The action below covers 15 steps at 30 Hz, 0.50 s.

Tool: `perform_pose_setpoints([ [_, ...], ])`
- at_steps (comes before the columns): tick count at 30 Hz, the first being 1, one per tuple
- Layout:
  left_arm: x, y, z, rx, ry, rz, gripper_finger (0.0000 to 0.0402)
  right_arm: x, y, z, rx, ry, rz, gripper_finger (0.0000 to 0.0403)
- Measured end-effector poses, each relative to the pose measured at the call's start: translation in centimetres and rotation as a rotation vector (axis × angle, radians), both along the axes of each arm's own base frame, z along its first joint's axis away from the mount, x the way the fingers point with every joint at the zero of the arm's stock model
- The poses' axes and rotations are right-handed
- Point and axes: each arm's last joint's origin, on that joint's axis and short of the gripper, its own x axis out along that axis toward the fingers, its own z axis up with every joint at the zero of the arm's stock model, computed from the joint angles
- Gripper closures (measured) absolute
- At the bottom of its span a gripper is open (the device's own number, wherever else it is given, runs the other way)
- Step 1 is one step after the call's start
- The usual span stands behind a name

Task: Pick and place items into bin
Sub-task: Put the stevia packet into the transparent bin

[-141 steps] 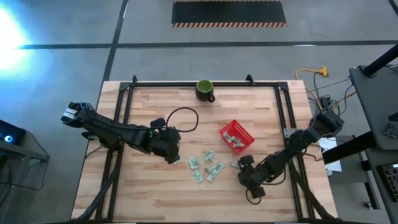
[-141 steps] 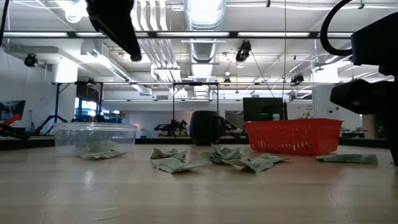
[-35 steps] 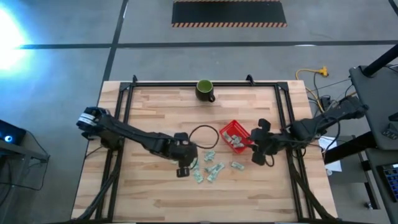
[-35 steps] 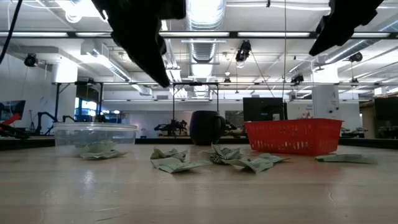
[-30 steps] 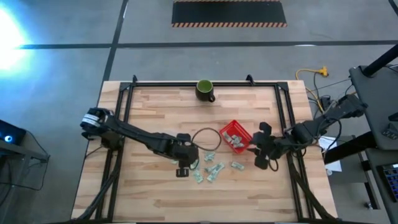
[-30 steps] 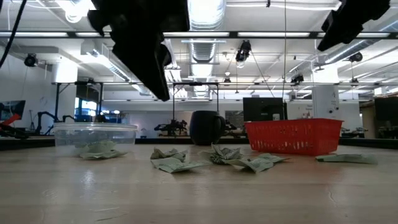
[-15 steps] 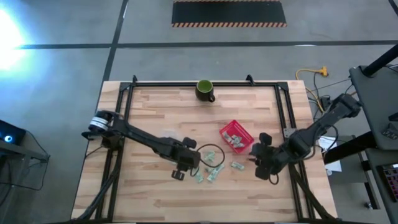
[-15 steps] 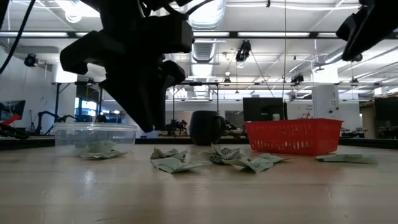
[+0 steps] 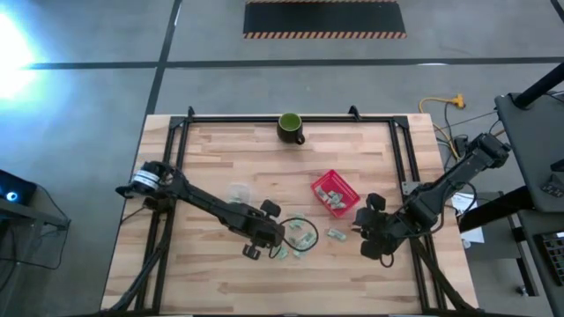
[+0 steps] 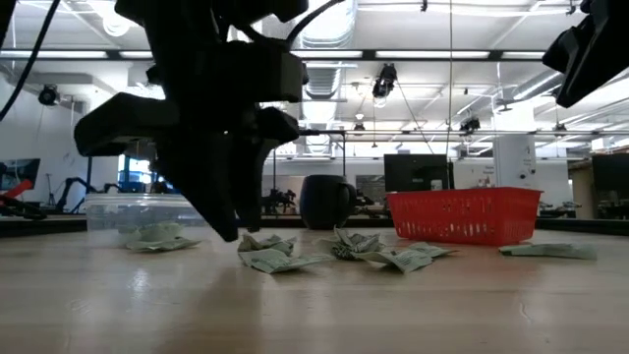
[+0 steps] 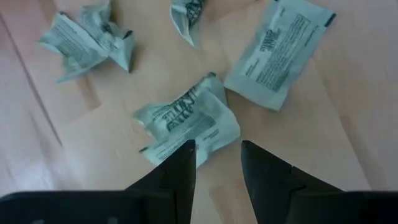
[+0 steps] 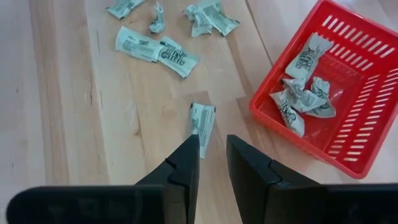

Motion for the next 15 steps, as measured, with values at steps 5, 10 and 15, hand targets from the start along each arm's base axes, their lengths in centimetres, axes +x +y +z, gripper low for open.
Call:
perform_pose_setpoints([
  [5, 0.0, -0.1, 0.1, 0.034, -0.021, 0.009, 0.0291, 0.0, 0.0, 0.0, 0.0, -0.001, -0.001, 0.0328],
  [10, 0.1, -0.5, -0.3, 0.039, -0.022, 0.001, 0.0291, 0.0, 0.0, 0.0, 0.001, -0.004, -0.005, 0.0327],
  [15, -0.2, -1.5, -0.7, 0.039, -0.013, -0.027, 0.0291, 0.0, 0.0, 0.0, 0.011, -0.006, -0.018, 0.0334],
])
